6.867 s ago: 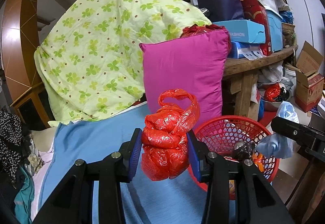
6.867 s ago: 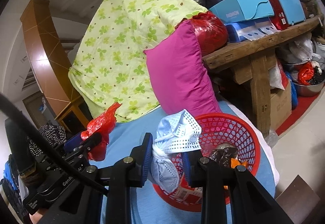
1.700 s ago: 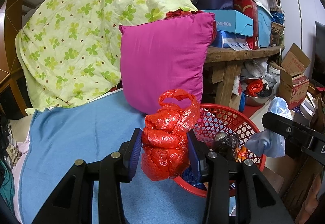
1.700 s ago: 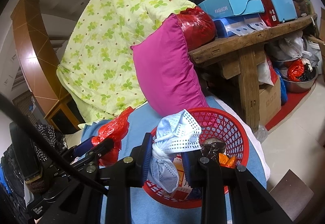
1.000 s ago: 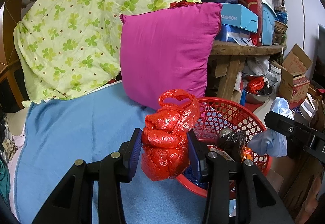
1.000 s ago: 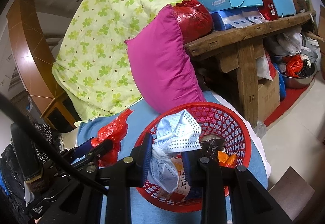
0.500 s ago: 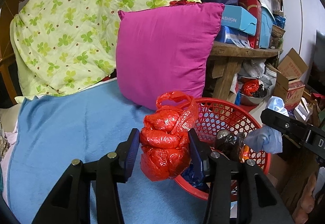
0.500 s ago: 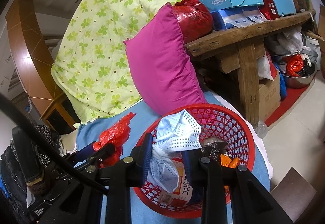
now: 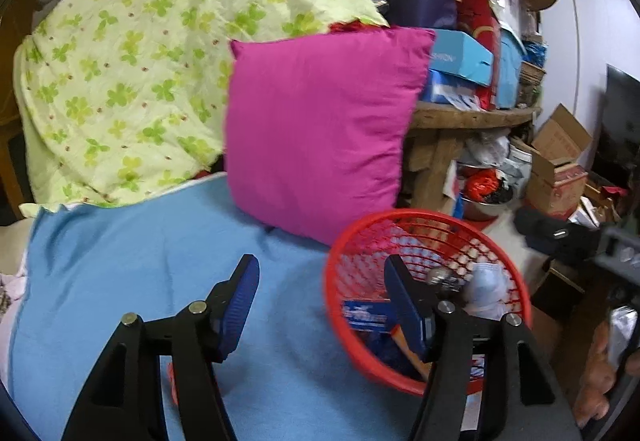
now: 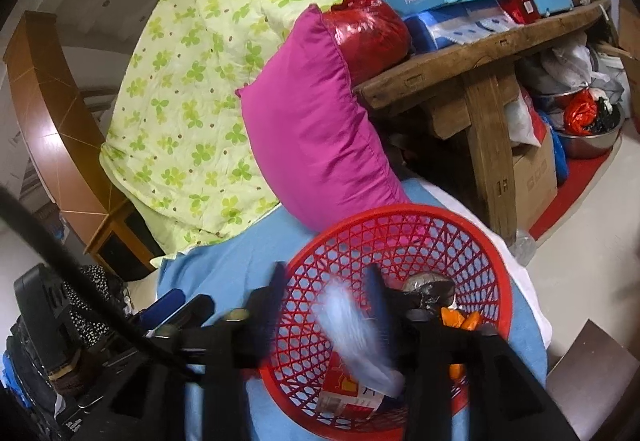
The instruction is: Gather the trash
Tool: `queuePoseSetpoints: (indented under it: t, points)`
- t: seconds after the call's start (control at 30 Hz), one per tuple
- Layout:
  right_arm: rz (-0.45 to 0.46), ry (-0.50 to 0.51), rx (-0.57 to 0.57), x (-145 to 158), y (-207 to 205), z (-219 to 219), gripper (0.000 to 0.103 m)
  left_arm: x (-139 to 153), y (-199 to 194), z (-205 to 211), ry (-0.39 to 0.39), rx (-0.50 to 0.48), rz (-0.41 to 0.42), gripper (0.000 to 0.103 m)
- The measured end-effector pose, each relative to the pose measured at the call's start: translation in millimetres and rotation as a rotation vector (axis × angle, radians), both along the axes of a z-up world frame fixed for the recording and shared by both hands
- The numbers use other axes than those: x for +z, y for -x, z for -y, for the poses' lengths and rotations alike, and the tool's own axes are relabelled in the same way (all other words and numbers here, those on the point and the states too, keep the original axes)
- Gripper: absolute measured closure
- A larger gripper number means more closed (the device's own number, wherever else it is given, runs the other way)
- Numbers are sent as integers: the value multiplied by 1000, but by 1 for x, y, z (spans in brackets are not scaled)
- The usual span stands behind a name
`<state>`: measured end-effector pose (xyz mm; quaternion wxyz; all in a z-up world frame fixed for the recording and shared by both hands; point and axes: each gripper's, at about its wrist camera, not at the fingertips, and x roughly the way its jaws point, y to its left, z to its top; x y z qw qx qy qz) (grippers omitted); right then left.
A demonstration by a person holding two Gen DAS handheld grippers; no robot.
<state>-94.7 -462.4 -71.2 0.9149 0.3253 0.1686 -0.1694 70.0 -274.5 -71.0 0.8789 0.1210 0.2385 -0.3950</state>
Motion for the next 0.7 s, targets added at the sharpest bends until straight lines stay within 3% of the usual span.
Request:
queuePoseSetpoints:
  t: [0.2, 0.43, 0.7]
  points:
    - [26, 83, 1, 11, 5, -9, 36, -13, -43, -38, -28, 108, -12, 33]
    - [21, 106, 18, 9, 2, -14, 36, -80, -103, -90, -149, 274, -147, 33]
    - [13, 138, 68, 6, -16, -31, 36, -137, -116, -77, -172, 244, -319, 33]
